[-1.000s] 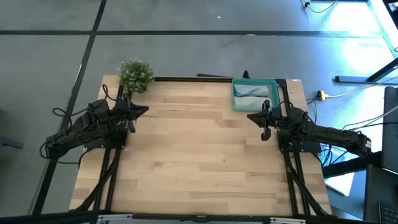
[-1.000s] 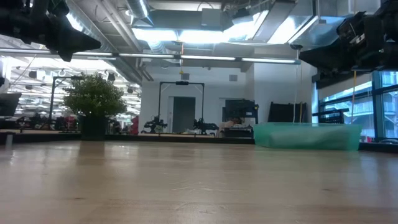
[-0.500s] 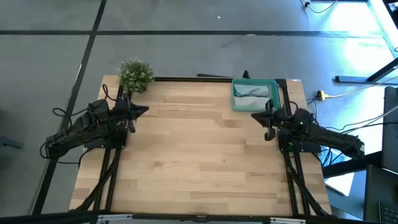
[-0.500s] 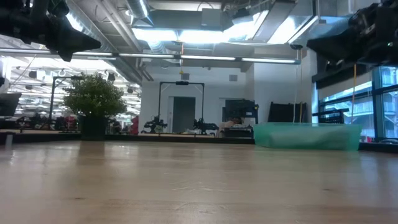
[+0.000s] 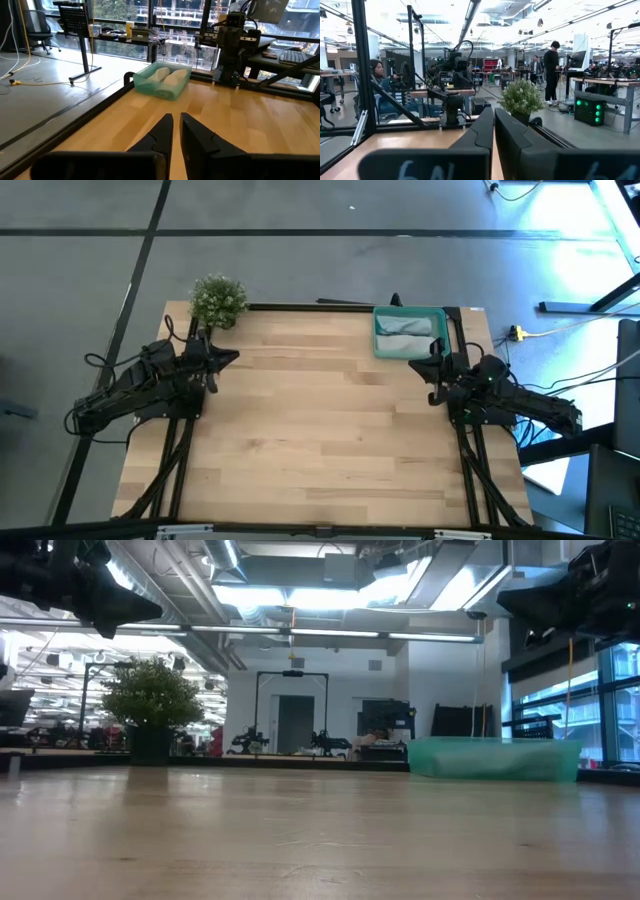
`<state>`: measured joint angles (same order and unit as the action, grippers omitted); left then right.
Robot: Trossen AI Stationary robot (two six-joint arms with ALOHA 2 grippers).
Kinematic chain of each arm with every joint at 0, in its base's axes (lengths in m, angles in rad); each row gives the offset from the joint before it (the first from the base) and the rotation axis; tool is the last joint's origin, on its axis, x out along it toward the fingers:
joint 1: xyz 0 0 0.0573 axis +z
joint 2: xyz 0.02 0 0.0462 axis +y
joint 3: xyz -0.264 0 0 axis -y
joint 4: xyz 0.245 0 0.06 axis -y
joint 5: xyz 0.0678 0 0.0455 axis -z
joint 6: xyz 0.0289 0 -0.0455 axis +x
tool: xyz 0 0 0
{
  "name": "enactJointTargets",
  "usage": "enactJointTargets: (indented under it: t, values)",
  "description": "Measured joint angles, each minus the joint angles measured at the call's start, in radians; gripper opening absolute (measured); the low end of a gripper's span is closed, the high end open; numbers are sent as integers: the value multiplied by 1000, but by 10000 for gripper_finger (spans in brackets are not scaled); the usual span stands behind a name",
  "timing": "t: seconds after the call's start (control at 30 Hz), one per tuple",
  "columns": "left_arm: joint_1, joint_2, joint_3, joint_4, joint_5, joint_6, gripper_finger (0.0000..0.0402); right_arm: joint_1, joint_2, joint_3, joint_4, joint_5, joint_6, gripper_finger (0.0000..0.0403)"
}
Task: Roll microfiber towels into tight, uniform cylinder then place into a basket
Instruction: Return to Home Position
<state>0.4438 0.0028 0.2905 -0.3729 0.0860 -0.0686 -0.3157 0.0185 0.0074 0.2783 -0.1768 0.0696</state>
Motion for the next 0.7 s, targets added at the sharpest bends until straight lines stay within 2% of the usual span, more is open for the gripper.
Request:
enactJointTargets:
  t: [0.7]
  values:
    - [0, 0, 0, 0, 1, 0, 1, 0, 0, 0, -1, 0, 0, 19]
